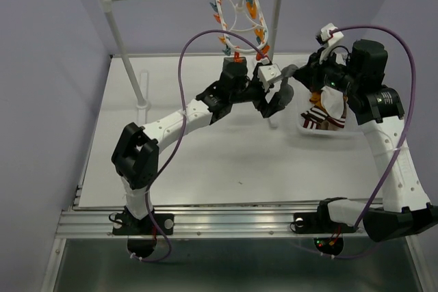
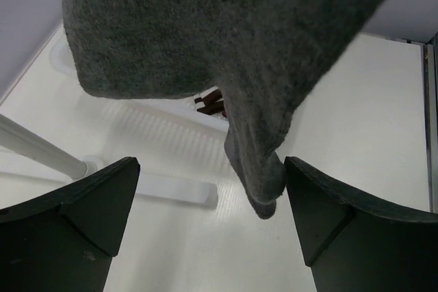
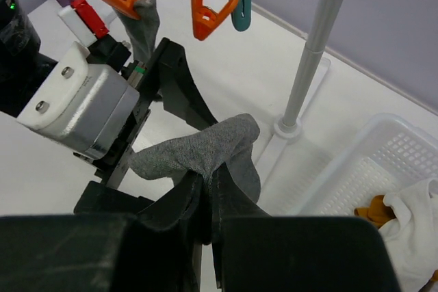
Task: Clip the socks to the hanger
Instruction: Pick up the sock from the bin.
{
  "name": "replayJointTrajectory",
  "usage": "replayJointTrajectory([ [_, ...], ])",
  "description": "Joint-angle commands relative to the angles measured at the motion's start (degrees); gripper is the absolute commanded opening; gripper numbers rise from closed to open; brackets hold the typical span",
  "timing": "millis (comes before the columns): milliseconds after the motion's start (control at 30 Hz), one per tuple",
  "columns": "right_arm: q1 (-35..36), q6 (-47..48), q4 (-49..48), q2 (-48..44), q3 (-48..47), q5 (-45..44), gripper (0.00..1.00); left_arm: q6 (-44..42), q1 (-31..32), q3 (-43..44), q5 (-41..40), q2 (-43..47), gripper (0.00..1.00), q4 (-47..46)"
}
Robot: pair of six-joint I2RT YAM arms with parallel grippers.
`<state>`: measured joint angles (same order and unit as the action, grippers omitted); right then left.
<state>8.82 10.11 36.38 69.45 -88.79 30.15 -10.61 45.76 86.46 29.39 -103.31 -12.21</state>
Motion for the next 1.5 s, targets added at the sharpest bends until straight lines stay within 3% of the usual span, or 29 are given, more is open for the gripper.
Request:
replayJointTrajectory([
  [0,0.0,-0.1,-3.0,-1.1,-1.2,2.9,0.01,-2.3,0.3,4.7,-0.6,-0.1,0.99,-1.2],
  [100,0.0,-0.7,-3.6,-1.4,-1.4,1.8,0.01,-2.2,0.3,5.0,0.5,-0.3,0.92,-1.3],
  [167,0.0,-1.5,-4.8,-2.0,-1.2,-0.4,0.01,-2.6,0.3,4.5,0.7,-0.2,0.58,-1.4],
  [200,0.0,-1.6,-5.0,-2.2,-1.0,-1.2,0.01,-2.6,0.3,4.3,0.4,-0.1,0.36,-1.5],
  [300,0.0,-2.8,-6.6,-2.7,-0.5,-6.2,0.01,-1.9,0.3,3.5,0.2,0.6,0.12,-1.6],
  [333,0.0,-3.3,-7.4,-2.7,-0.6,-9.4,0.01,-1.6,0.3,2.6,0.2,0.8,0.00,-1.7],
  [533,0.0,-5.6,-7.7,1.3,-2.3,-26.0,0.01,-0.4,0.3,-2.4,4.3,4.2,0.00,-2.3],
  [633,0.0,-4.8,-5.9,5.4,-3.5,-29.9,0.01,2.8,0.3,-3.6,8.6,6.1,0.00,-2.6],
  [800,0.0,-3.6,-4.6,8.4,-0.9,-22.4,0.15,10.2,0.3,0.4,22.0,3.8,0.00,-0.5],
  [900,0.0,-3.8,-4.6,8.9,1.9,-18.5,0.23,16.5,0.0,3.8,24.9,1.5,0.00,1.5],
  [933,0.0,-4.2,-4.7,9.2,3.0,-17.7,0.47,17.7,-0.2,4.9,25.7,1.1,0.00,1.7],
  [967,0.0,-4.2,-4.7,9.6,3.4,-17.5,0.62,19.2,-0.4,5.5,28.0,0.2,0.00,1.9],
  [1033,0.0,-4.9,-5.5,10.1,4.6,-18.5,0.77,22.4,-0.8,6.4,29.4,-0.2,0.00,2.1],
  [1067,0.0,-5.0,-5.8,9.9,6.1,-19.9,1.00,23.0,-1.2,6.4,29.0,-0.2,0.00,2.1],
  [1200,0.0,-5.9,-12.8,4.5,14.5,-23.6,1.00,26.5,-2.5,6.4,22.2,0.1,0.00,2.4],
  [1467,0.0,-4.6,-25.5,-6.7,26.6,-23.0,1.00,39.7,-6.9,3.0,20.8,-0.5,0.00,-5.5],
])
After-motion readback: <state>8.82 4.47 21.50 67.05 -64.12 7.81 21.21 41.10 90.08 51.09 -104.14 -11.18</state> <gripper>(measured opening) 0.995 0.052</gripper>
